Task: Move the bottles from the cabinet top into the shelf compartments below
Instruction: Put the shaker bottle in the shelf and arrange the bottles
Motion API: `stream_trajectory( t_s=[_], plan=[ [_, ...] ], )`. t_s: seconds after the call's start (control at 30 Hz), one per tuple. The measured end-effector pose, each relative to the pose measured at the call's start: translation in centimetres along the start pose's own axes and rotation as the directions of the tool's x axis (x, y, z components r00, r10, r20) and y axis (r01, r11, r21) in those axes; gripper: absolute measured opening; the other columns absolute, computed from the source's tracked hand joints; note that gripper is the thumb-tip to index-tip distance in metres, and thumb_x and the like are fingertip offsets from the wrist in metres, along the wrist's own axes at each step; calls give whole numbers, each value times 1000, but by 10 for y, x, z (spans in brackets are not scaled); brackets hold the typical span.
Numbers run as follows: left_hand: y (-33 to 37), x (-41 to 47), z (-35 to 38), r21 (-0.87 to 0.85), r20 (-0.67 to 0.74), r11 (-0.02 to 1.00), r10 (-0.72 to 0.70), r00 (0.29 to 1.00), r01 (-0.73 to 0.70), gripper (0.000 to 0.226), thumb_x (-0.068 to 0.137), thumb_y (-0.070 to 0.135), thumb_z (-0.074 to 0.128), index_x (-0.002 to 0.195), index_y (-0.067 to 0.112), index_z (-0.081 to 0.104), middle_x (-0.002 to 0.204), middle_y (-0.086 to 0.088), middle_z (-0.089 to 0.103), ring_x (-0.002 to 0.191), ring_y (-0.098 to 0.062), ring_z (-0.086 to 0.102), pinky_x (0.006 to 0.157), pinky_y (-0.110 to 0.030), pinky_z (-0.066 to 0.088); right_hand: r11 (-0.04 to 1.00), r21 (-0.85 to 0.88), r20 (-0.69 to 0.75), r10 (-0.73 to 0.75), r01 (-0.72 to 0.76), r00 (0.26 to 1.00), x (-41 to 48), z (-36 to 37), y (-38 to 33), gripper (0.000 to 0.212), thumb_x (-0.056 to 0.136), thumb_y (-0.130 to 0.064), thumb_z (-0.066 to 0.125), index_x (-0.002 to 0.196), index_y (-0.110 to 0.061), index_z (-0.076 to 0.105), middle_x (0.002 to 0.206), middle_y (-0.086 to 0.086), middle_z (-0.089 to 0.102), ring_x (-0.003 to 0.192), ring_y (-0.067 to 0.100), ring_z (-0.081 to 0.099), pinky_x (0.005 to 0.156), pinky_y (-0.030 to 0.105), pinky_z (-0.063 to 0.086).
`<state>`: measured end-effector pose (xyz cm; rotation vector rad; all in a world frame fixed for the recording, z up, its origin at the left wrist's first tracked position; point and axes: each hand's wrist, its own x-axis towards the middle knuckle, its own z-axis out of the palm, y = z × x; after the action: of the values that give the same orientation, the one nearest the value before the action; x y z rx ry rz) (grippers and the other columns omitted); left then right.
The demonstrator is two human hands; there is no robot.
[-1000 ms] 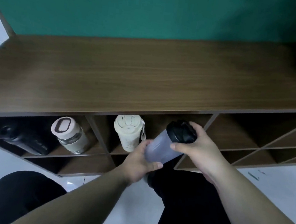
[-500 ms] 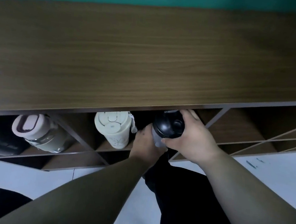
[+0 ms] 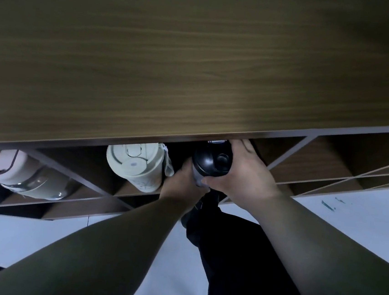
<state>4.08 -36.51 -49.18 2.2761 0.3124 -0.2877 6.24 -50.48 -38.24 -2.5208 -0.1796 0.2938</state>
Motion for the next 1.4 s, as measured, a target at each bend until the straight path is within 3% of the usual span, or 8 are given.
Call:
stream_trajectory(
  t_s=[0.2,0.33,0.57,0.87,1.1,1.17,1.3,1.4],
  plan=[
    [-5,6,1,-16,15,1000,2,1000,-2,67,77,52,72,137,46,45,125,14,66,114,-15,63,83,-25,39,998,56,2,0,0,1000,1,6,3,93,55,-48,90,134,-38,43,127,-18,46,119,8,52,84,30,45],
    [-8,3,1,-19,3,1000,0,1000,0,65,75,55,73,135,47,47,113,20,65,111,-15,64,81,-25,39,992,121,13,27,-29,1000,2,7,6,89,53,-44,90,128,-43,43,120,-19,48,111,4,53,85,30,46],
    [-8,4,1,-13,-20,999,45,999,-45,71,78,51,71,142,38,45,132,9,66,120,-21,62,84,-24,36,986,161,23,42,-45,999,3,9,9,89,53,-43,91,129,-43,43,125,-19,52,114,3,54,87,27,47],
    [-6,1,2,-5,4,1000,24,1000,-24,67,77,51,72,138,41,45,123,12,69,113,-20,66,81,-26,40,986,153,43,52,-58,998,4,7,9,90,55,-39,90,131,-42,42,126,-18,50,114,4,53,88,26,44],
    [-2,-19,-8,-257,-20,966,17,1000,-21,103,57,63,86,144,43,33,134,18,65,124,-13,62,104,-39,51,954,287,106,62,-90,992,-1,-2,13,96,53,-35,91,130,-51,38,126,-19,52,109,1,57,86,24,47],
    [-2,-29,-10,-350,-26,937,11,1000,-19,102,61,56,89,145,43,32,131,21,65,122,-8,63,106,-37,50,941,327,132,49,-90,990,-3,-4,15,95,53,-32,91,131,-50,40,129,-17,56,113,1,59,89,24,49],
    [2,-30,-14,-510,-31,856,83,996,-87,93,66,37,91,144,40,40,133,13,68,125,-13,65,108,-49,49,936,346,123,30,-71,992,-2,0,13,91,49,-36,89,128,-51,46,129,-12,58,116,3,60,100,34,51],
    [12,-28,-17,-523,-27,847,92,995,-93,79,69,32,88,137,39,48,128,15,70,122,-8,66,107,-48,50,937,344,111,22,-59,994,-1,0,12,83,52,-37,88,127,-45,52,128,-11,59,115,4,59,102,33,49]
  ],
)
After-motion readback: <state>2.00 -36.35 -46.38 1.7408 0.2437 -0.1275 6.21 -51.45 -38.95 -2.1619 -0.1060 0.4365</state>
